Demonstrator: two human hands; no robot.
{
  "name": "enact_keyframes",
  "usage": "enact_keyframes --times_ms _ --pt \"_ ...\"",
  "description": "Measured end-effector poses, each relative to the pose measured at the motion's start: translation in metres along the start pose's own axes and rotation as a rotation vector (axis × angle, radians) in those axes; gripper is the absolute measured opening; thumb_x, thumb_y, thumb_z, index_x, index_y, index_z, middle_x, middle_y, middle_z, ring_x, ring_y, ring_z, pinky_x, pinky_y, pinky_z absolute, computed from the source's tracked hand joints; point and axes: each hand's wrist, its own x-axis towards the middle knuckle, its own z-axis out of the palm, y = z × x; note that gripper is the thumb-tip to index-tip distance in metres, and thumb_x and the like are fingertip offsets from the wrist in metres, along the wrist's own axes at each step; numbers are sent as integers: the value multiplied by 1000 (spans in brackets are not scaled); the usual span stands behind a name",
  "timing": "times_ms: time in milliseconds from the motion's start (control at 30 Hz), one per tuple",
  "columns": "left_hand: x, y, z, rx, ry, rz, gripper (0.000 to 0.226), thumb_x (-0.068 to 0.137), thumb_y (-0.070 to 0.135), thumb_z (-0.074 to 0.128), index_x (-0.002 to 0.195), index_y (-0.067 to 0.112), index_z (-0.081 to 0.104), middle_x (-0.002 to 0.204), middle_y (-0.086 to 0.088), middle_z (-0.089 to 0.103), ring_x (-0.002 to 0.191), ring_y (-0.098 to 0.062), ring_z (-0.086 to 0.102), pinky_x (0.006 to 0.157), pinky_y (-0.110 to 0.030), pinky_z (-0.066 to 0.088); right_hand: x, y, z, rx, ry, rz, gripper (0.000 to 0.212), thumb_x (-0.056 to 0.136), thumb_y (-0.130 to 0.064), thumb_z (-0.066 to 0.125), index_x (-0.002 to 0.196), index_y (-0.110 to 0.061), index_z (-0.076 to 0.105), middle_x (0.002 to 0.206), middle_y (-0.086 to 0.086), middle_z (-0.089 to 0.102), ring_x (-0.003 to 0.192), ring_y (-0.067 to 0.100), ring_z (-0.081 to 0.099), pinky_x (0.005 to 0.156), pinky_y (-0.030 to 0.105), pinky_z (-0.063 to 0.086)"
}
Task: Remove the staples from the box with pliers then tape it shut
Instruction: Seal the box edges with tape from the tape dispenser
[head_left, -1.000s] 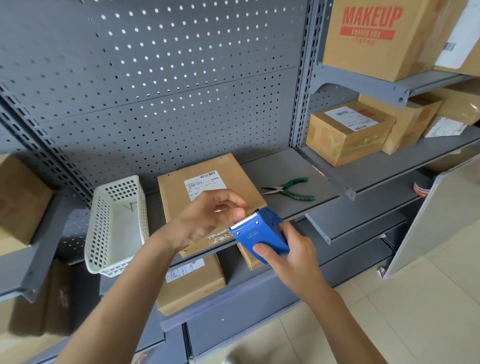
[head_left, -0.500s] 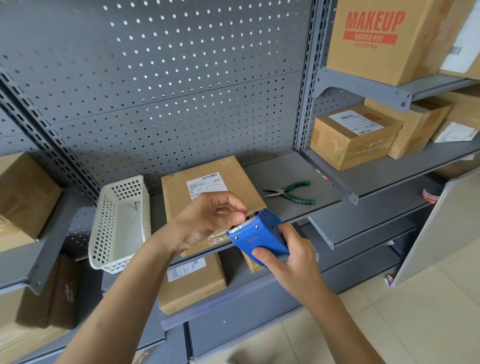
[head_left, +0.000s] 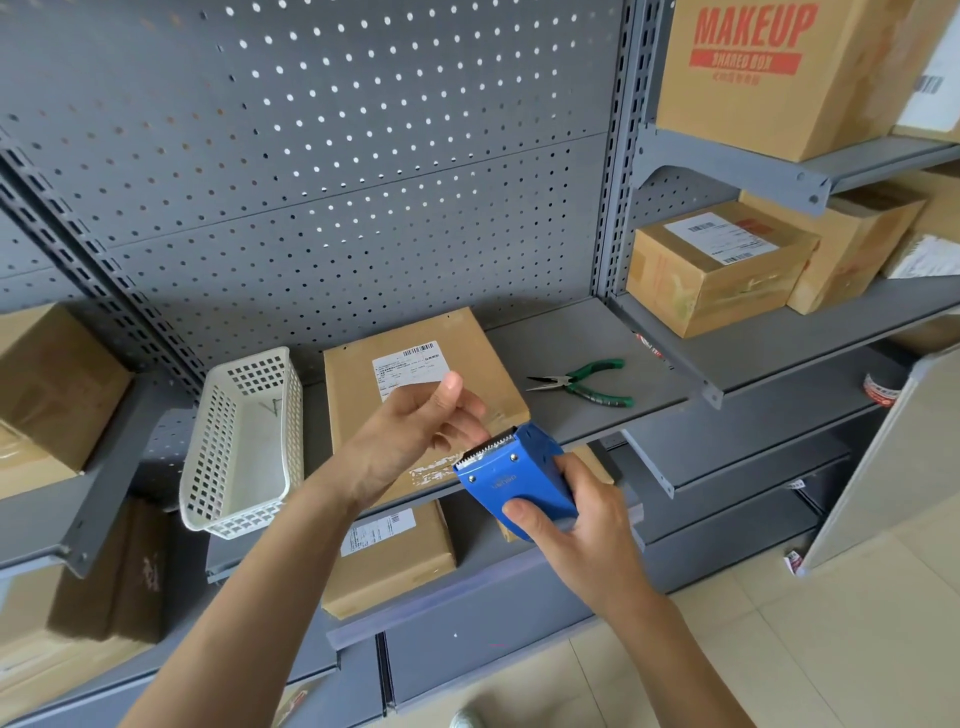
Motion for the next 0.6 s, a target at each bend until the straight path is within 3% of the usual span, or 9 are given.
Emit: enact_keyframes --times_ms 67,133,233,400,500,600 --pt "-1 -1 0 39 5 9 49 99 47 52 105 1 67 87 -10 76 81 -15 67 75 -27 48 -2 2 3 18 -1 7 24 82 -58 69 93 -44 53 78 -22 63 63 5 58 56 11 41" --pt "-1 -2 0 35 2 12 29 95 28 65 101 -1 65 82 -10 73 76 -13 66 71 -21 49 -4 4 7 34 -6 11 24 82 -57 70 91 -43 52 76 -20 62 61 6 57 55 11 41" --pt "1 -6 -2 81 23 44 7 89 8 72 90 5 65 79 -6 72 76 -14 68 78 -25 54 -7 5 12 37 -22 41 26 82 -59 69 90 -41 53 77 -17 63 62 9 58 55 14 43" --pt "-3 -11 -11 250 87 98 9 91 15 72 84 18 67 82 3 74 82 -11 69 84 -27 52 -9 1 21 32 -25 54 26 81 -60 69 89 -41 52 76 -22 62 63 8 59 55 12 42" --pt "-3 -17 -21 344 173 118 8 88 30 75 81 30 70 91 11 71 90 -15 66 87 -33 51 -8 -4 28 16 -24 61 26 81 -59 69 93 -42 53 79 -21 64 66 8 61 55 13 44" --pt "-7 -20 -33 323 229 117 7 84 29 79 79 29 74 90 11 72 89 -17 65 86 -33 52 -8 -11 41 -2 -21 74 27 81 -60 68 94 -40 54 81 -22 65 67 8 62 56 12 44"
